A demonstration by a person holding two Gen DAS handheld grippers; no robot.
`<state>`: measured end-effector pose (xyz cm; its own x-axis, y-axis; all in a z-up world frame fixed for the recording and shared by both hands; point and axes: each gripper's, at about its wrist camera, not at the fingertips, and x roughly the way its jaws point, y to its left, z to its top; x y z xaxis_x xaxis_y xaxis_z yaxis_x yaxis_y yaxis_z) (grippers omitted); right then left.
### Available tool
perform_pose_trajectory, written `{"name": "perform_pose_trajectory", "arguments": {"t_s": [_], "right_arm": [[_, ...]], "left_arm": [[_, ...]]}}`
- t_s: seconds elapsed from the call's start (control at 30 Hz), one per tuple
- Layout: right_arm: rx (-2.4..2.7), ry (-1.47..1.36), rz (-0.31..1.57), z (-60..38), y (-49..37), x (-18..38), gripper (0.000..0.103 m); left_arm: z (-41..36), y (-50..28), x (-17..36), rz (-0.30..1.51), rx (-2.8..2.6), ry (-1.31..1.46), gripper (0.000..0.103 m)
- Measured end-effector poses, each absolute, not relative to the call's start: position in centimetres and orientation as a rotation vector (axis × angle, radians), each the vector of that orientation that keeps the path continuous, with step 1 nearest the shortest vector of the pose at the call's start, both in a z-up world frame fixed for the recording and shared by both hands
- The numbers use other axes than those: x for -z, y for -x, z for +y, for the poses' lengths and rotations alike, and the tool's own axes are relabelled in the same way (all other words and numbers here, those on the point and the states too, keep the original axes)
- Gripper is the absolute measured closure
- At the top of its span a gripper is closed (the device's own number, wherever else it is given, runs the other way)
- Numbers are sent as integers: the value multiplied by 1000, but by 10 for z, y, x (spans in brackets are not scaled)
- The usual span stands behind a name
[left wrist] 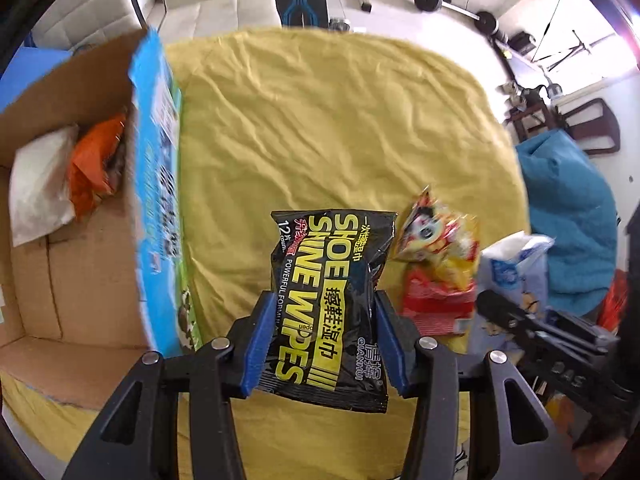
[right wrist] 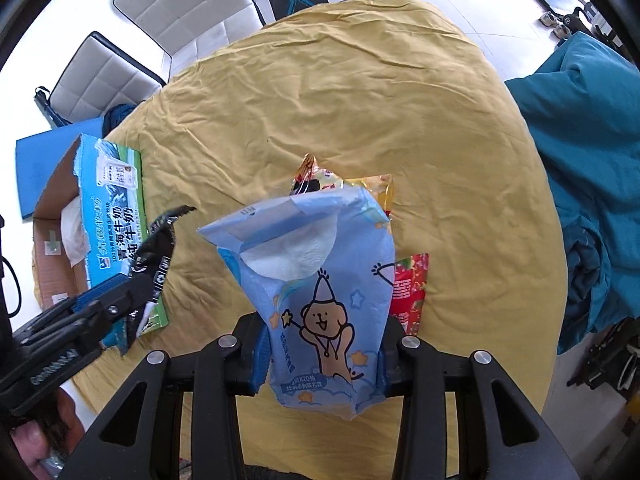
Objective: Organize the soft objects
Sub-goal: 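Carry both packs into the box and open both grippers to release them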
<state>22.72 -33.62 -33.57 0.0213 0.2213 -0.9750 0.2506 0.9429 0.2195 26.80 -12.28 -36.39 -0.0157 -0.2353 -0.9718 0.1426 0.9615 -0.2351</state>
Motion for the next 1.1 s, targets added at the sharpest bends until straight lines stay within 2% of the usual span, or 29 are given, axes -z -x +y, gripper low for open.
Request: {"name": "perform_pose_trajectory", "arguments": {"t_s": [0.27, 0.33, 0.4, 0.47, 0.53, 0.73, 0.97, 1.1], "right_arm": [[98, -322, 1621, -336, -226, 366, 61], [116, -310, 1639, -339, -226, 375, 61], [138, -306, 1661, -343, -227, 386, 61], [150, -316, 1674, -348, -227, 395, 61], [153, -324, 1678, -352, -228, 401, 61], [146, -320, 1658, -353, -230, 390, 62], [91, -346, 1589, -350, -222, 344, 62], [43, -372, 1531, -333, -223, 308, 62]], "left_arm": [[-158, -260, 448, 1723, 280, -29, 56], [-162, -262, 460, 1736, 256, -58, 46], [-168, -265, 466, 1731, 239, -102, 44], [-174, -267, 466, 1721, 235, -145, 44], [-178, -268, 462, 1712, 252, -159, 53], [-171, -270, 424, 1642, 292, -114, 57], [-136, -271, 329, 1474, 346, 10, 57], [-91, -276, 277, 1392, 346, 76, 57]]}}
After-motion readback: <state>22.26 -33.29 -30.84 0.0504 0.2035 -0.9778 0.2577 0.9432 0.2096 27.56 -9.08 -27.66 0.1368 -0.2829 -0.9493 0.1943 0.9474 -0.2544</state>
